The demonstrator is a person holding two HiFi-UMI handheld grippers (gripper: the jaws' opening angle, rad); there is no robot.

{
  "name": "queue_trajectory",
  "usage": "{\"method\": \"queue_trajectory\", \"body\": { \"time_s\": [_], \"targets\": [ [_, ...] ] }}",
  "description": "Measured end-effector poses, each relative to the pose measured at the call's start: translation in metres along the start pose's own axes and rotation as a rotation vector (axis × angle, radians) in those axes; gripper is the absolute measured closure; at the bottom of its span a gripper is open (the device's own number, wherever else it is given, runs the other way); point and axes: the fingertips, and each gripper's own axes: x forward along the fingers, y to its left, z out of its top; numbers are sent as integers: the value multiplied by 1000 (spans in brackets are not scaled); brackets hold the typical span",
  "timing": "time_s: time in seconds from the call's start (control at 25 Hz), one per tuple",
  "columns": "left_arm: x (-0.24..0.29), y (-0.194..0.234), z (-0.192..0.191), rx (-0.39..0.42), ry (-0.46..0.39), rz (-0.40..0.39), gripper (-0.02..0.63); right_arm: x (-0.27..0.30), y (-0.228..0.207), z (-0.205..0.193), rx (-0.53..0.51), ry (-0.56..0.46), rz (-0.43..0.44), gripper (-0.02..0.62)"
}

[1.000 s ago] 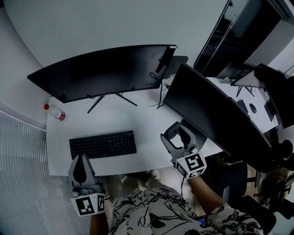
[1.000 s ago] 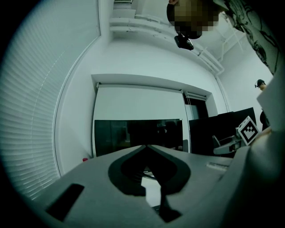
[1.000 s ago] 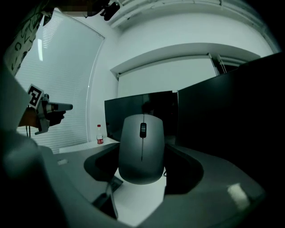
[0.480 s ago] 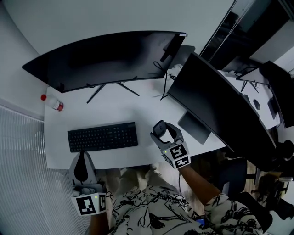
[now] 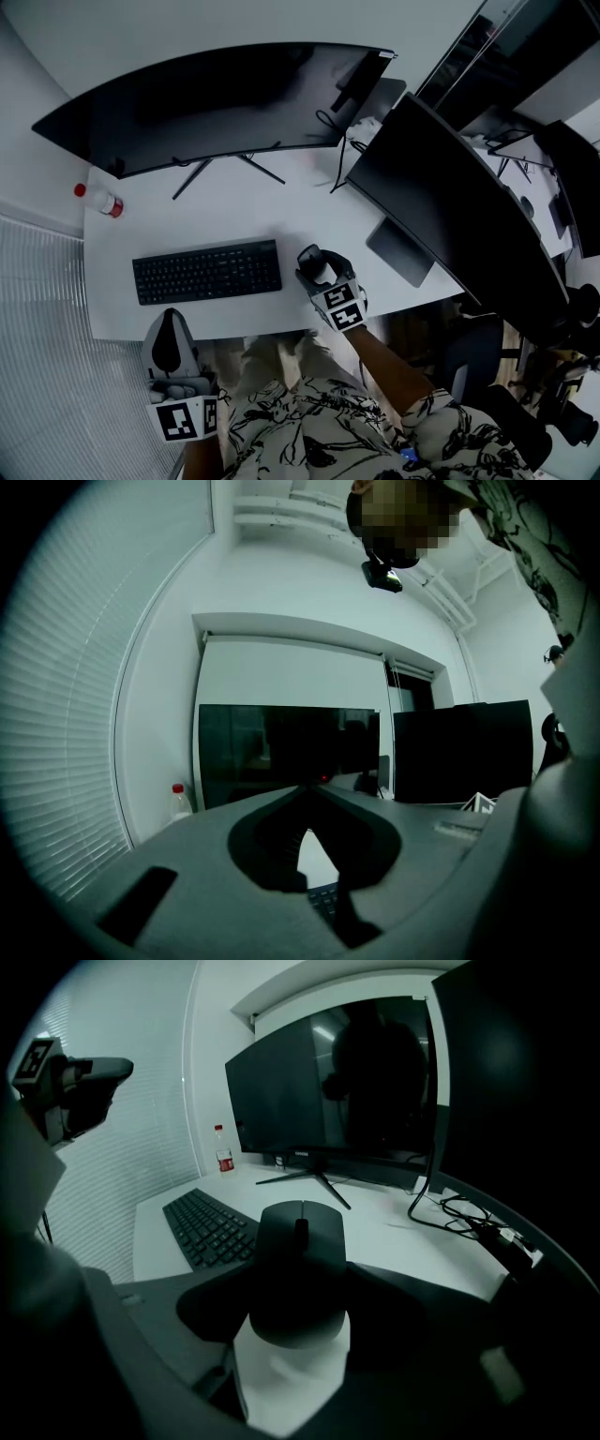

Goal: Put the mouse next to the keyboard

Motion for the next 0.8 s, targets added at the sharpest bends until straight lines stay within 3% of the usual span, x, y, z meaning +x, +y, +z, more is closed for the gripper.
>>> {"method": "queue_trajectory", "body": {
  "time_s": [0.52,0.8],
  "targets": [
    [0,7,-19,-16,42,5,607,30,-4,-45,39,227,-27,296],
    [5,9,-24,-19,57,6,607,44,-7,-42,37,237,-43,296]
  ]
}}
